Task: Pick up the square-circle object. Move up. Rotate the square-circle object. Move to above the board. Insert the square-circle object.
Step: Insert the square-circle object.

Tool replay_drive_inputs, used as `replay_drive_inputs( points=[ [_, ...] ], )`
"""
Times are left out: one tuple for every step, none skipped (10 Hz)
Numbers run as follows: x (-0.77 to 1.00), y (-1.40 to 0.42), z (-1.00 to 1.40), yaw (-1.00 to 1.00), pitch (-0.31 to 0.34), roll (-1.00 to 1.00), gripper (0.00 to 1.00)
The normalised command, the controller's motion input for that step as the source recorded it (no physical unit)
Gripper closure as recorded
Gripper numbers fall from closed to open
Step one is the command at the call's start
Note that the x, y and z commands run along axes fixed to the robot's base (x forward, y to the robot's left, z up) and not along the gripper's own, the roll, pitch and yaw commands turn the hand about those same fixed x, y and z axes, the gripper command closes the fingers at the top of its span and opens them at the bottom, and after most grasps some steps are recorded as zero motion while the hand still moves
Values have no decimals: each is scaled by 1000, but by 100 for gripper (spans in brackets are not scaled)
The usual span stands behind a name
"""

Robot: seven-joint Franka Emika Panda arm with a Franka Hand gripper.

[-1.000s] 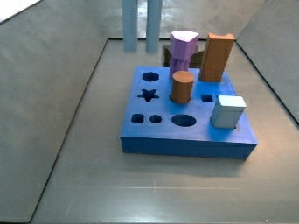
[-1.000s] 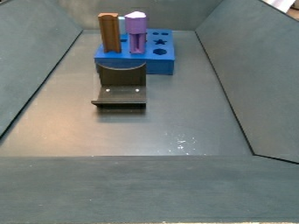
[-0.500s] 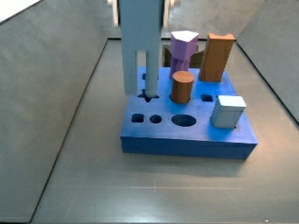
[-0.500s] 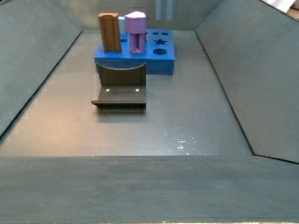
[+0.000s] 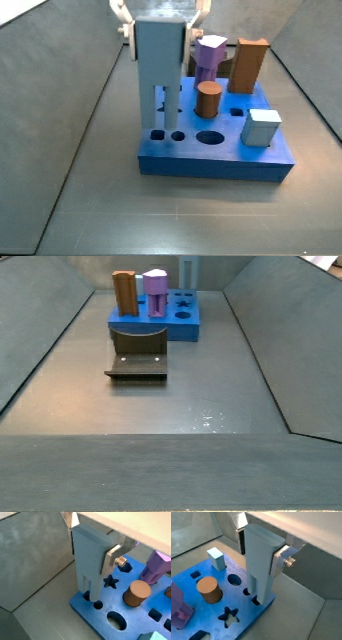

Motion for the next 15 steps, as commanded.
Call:
replay_drive_inputs(
  points=[
    [46, -169, -137, 37, -20, 347, 100],
    [80, -140, -117, 0, -57, 223, 100],
    [34, -49, -34, 0, -90, 60, 100],
    [120, 0, -26, -34, -139, -89, 100],
    [63, 0, -89, -37, -187, -117, 100],
    [9, 0, -109, -23, -181, -134, 100],
    [-9, 0, -240, 0, -210, -23, 100],
    [-86, 0, -246, 0, -109, 63, 100],
    [-40, 0, -220, 0, -64, 83, 100],
    [-11, 0, -180, 0, -54, 61, 100],
    [0, 0, -143, 0, -27, 46, 100],
    [0, 0, -149, 0, -11, 19, 100],
    [111, 0, -183, -34, -19, 0, 100],
    [177, 0, -197, -86, -27, 0, 100],
    [180, 0, -214, -71, -9, 17, 100]
  ],
)
